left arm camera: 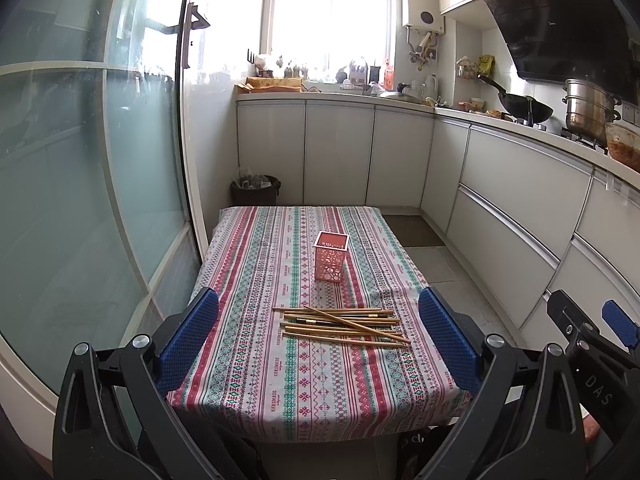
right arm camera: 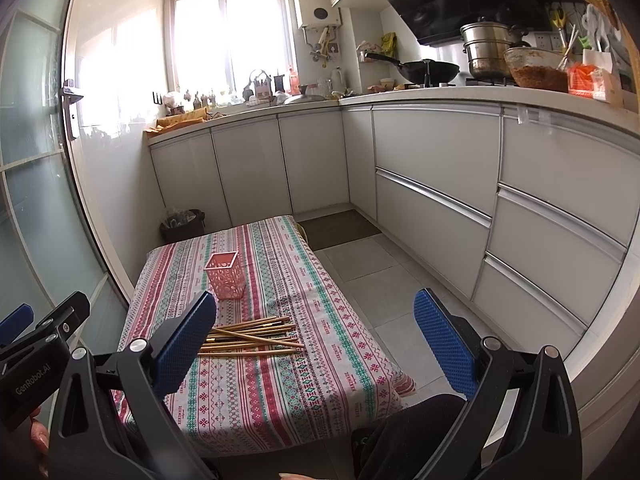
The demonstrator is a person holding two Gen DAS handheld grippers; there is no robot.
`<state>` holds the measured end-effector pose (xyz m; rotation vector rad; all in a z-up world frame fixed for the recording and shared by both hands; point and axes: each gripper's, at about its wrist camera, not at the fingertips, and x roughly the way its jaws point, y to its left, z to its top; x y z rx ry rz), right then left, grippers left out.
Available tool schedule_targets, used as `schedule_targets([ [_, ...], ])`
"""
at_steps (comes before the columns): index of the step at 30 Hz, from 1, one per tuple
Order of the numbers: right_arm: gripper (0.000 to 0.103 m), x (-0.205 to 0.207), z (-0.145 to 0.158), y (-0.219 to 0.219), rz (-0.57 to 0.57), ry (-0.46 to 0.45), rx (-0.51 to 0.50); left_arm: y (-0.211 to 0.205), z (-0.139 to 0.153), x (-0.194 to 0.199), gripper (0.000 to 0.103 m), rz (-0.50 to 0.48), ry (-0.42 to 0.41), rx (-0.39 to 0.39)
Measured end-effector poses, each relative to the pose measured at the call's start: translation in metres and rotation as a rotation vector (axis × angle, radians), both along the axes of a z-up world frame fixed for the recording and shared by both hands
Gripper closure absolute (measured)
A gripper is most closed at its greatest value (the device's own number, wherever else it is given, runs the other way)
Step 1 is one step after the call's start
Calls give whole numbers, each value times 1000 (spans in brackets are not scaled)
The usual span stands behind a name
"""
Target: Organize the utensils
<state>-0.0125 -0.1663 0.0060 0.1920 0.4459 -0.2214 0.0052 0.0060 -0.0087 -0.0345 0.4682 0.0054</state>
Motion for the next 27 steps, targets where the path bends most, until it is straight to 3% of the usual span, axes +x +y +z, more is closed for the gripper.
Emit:
schedule_targets([
  [8, 6, 1, -1, -2, -3, 1, 13, 2, -1, 1, 7, 6, -1, -7],
  [11, 6, 9, -7, -15, 6, 32, 134, 7, -4, 13, 7, -5, 8, -27],
  [13, 6, 20, -15, -26, 9, 75, 207, 10, -11, 38, 7, -20, 58, -23],
  [17, 6, 45, -40, -40, 7, 148, 275, -5, -45, 124, 7, -225, 284, 88],
  [21, 6, 84, -83, -60, 47, 245, 449, -39, -104, 196, 7, -396, 418, 356],
  [24, 6, 119, -126, -74, 88, 353, 622, -53, -141, 227, 7, -517, 512, 403],
  [27, 7, 147, -165, -84, 63, 427, 704, -68, -166, 248, 7, -676, 582, 432],
])
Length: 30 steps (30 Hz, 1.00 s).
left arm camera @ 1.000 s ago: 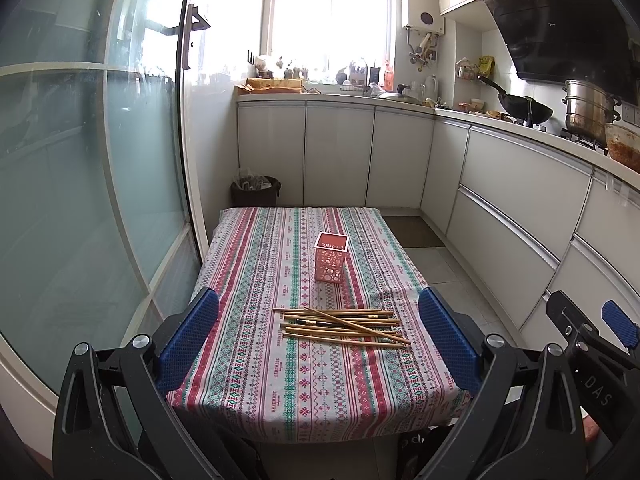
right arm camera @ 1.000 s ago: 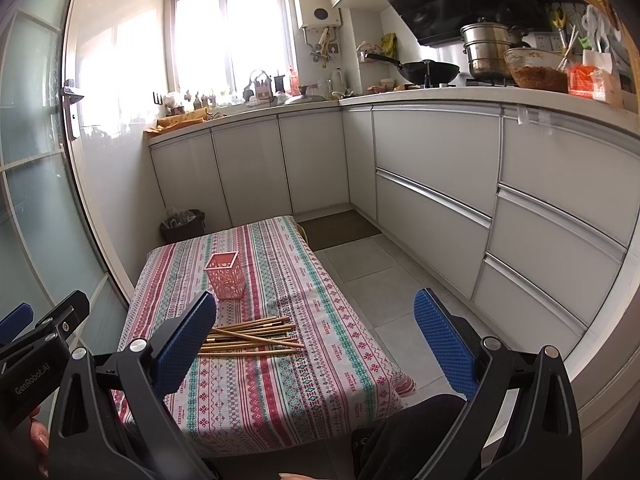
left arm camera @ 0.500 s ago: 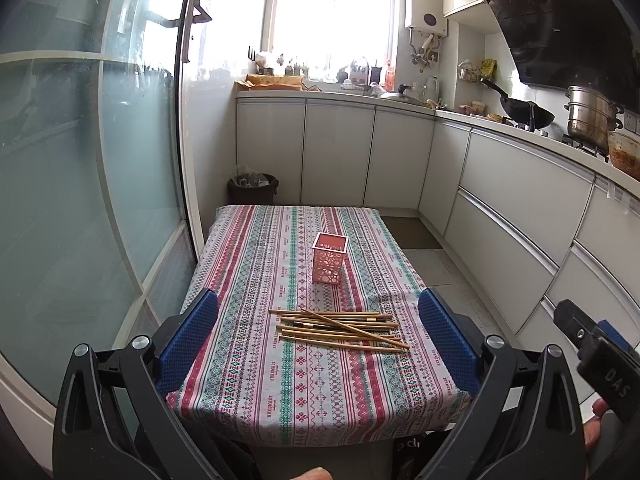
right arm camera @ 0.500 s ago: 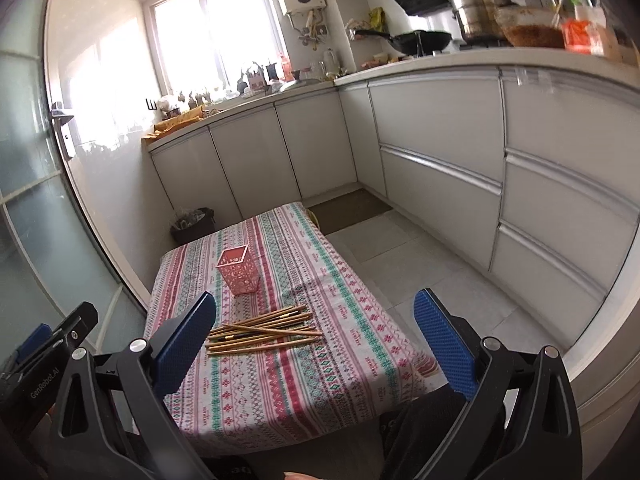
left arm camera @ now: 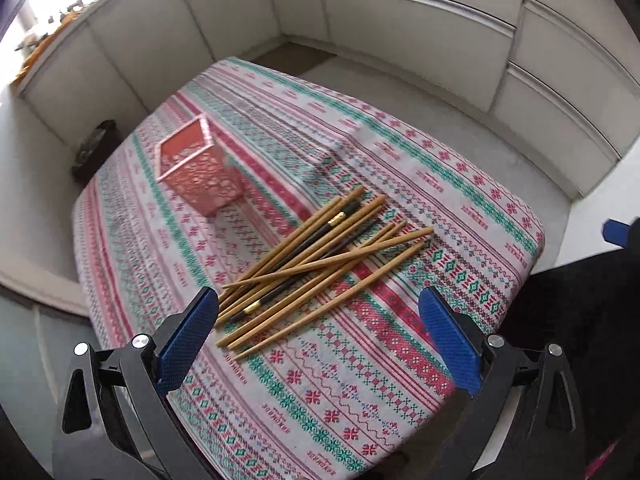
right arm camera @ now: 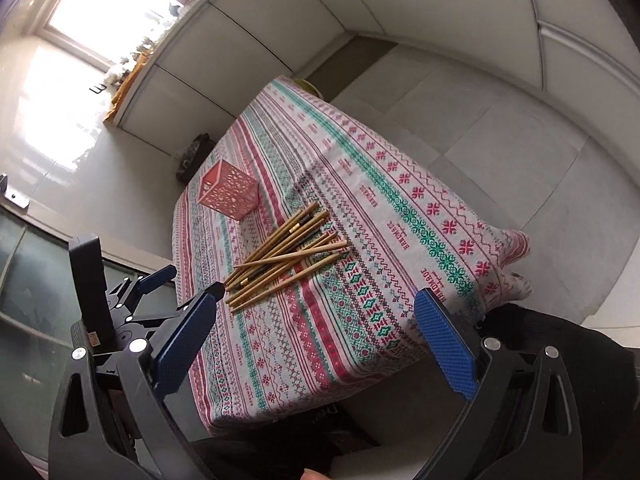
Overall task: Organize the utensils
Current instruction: 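Lower the left tool onto the chopstick pile and grasp one wooden chopstick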
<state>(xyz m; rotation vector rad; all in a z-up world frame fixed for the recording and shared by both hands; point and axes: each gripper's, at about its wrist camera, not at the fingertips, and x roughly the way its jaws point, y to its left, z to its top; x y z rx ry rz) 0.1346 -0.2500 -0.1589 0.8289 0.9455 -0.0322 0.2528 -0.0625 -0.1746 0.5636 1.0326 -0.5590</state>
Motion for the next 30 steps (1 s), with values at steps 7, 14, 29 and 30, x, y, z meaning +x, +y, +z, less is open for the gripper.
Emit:
schedule_targets([
  [7, 7, 34, -38, -51, -159, 54, 38, -58, -50, 4, 28, -481, 98, 183],
  [14, 7, 47, -53, -83, -202, 91, 119, -103, -88, 23, 38, -719, 278, 264],
  [29, 7, 54, -67, -89, -162, 136, 154, -143, -125, 52, 83, -824, 399, 333],
  [30, 7, 55, -67, -87, -161, 140, 150, -140, -123, 54, 83, -806, 400, 309],
])
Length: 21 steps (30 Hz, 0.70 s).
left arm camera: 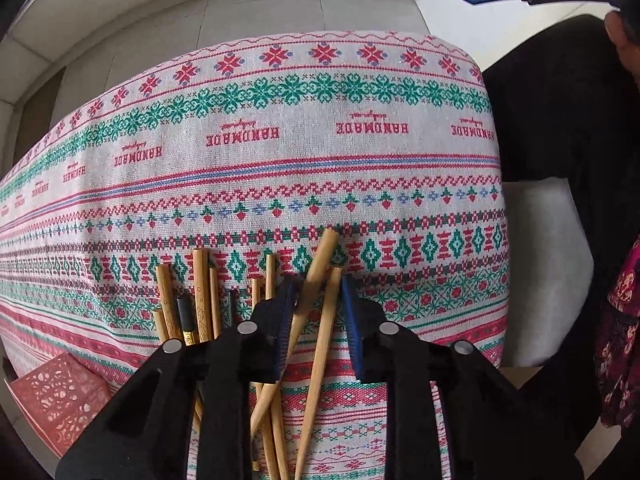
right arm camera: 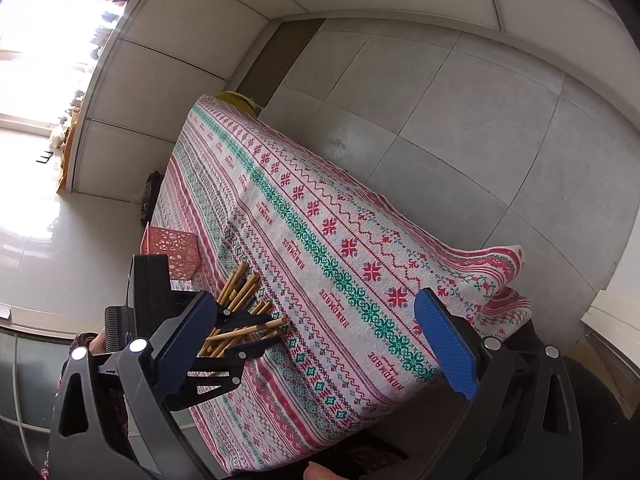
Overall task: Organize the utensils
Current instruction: 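Lower the left tool onto the chopstick pile and grasp one wooden chopstick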
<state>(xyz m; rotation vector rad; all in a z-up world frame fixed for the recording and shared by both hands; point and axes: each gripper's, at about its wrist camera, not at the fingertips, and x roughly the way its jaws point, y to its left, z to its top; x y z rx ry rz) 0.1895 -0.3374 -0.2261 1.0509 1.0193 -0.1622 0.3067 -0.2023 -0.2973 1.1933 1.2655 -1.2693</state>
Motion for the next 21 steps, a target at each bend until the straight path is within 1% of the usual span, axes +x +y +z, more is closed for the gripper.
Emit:
schedule_targets([
  [2, 7, 0, -1, 2, 0, 7, -4, 4, 4, 7, 93, 75, 13, -40],
  [3, 7, 0, -1, 3, -1, 13, -8, 15, 8, 9, 94, 126, 3, -58],
  [5, 7, 1, -5, 5, -7, 33, -16, 23, 11, 19, 95, 247, -29, -97],
  [6, 7, 1, -8, 6, -8, 44, -15, 30, 16, 24, 95, 317, -47, -129],
  [7, 7, 3, -11, 8, -6, 59, -15, 39, 22, 30, 95, 402, -43, -171],
  [9, 7, 6, -17, 13, 8, 92, -15, 62, 38, 44, 95, 597, -17, -280],
  [10, 7, 9, -19, 17, 25, 109, -11, 77, 45, 54, 95, 718, 16, -337],
  [11, 7, 13, -22, 23, 46, 121, -5, 93, 50, 63, 95, 833, 71, -388],
  [13, 6, 23, -28, 39, 83, 150, 8, 125, 53, 75, 95, 1039, 155, -486],
  [14, 7, 29, -32, 46, 97, 165, 25, 141, 51, 80, 95, 1135, 212, -524],
  [15, 7, 37, -36, 53, 111, 185, 42, 152, 46, 82, 95, 1224, 265, -543],
  [16, 7, 44, -40, 60, 125, 196, 57, 162, 40, 80, 95, 1292, 315, -557],
  [17, 7, 52, -43, 68, 140, 201, 62, 167, 38, 71, 95, 1327, 339, -569],
  [18, 7, 59, -45, 74, 158, 210, 48, 171, 34, 67, 94, 1347, 322, -570],
  [19, 7, 66, -45, 81, 174, 217, 23, 174, 30, 60, 94, 1359, 288, -561],
  [21, 7, 76, -44, 93, 208, 216, -33, 186, 27, 51, 94, 1389, 252, -578],
])
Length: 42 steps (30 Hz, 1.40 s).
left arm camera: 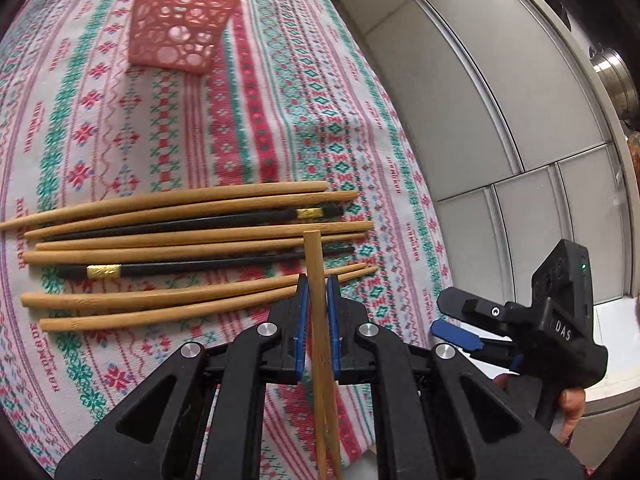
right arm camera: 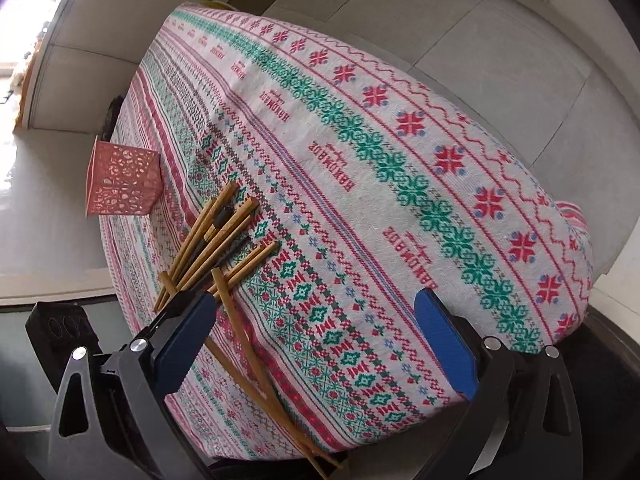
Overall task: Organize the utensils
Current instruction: 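Lower the left tool onto the chopstick pile and grasp one wooden chopstick, then lift the chopstick upright with the left tool while the right tool grasps another chopstick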
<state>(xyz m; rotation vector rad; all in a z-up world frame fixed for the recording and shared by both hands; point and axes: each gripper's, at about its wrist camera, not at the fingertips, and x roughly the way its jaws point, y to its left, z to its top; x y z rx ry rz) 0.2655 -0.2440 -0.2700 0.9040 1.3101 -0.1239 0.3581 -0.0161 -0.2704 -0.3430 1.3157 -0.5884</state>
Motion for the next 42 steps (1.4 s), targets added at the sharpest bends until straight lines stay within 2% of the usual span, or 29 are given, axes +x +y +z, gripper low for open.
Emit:
schedule_targets([
  [2, 6, 5, -2, 10, 29, -7, -9, 10, -5, -6, 94, 34, 42, -26],
  [5, 7, 8, -8, 21, 50, -1, -15, 17, -3, -10, 95, 60, 6, -3],
  [7, 6, 11, -7, 30, 66, -1, -43, 24, 2, -6, 96, 79, 18, -53],
  [9, 8, 16, -8, 38, 89, 8, -27, 38, 19, -8, 96, 90, -1, -61],
  [14, 25, 37, 0, 66, 156, 39, -142, 64, 57, -12, 97, 116, -62, -106],
  [20, 28, 57, 4, 94, 207, 48, -121, 105, 98, -17, 97, 162, -143, -161],
  [24, 46, 62, -4, 111, 226, 89, -85, 115, 109, -19, 97, 196, -173, -201],
  [26, 48, 66, -10, 118, 231, 111, -94, 120, 115, -23, 97, 206, -184, -211],
  [29, 61, 73, -12, 129, 241, 99, -118, 122, 123, -26, 97, 202, -203, -225],
  [30, 70, 76, -11, 132, 242, 94, -136, 122, 126, -28, 97, 200, -209, -226],
  [34, 75, 93, -16, 147, 245, 96, -159, 118, 130, -28, 97, 202, -216, -230],
  [35, 84, 96, -16, 148, 246, 91, -175, 117, 132, -28, 97, 202, -219, -229],
  [36, 88, 98, -17, 148, 246, 80, -176, 116, 135, -27, 97, 201, -222, -230],
  [39, 94, 104, -20, 150, 252, 68, -162, 114, 142, -26, 97, 205, -237, -231],
  [42, 95, 88, -8, 133, 252, 42, -145, 112, 150, -26, 97, 209, -255, -231],
])
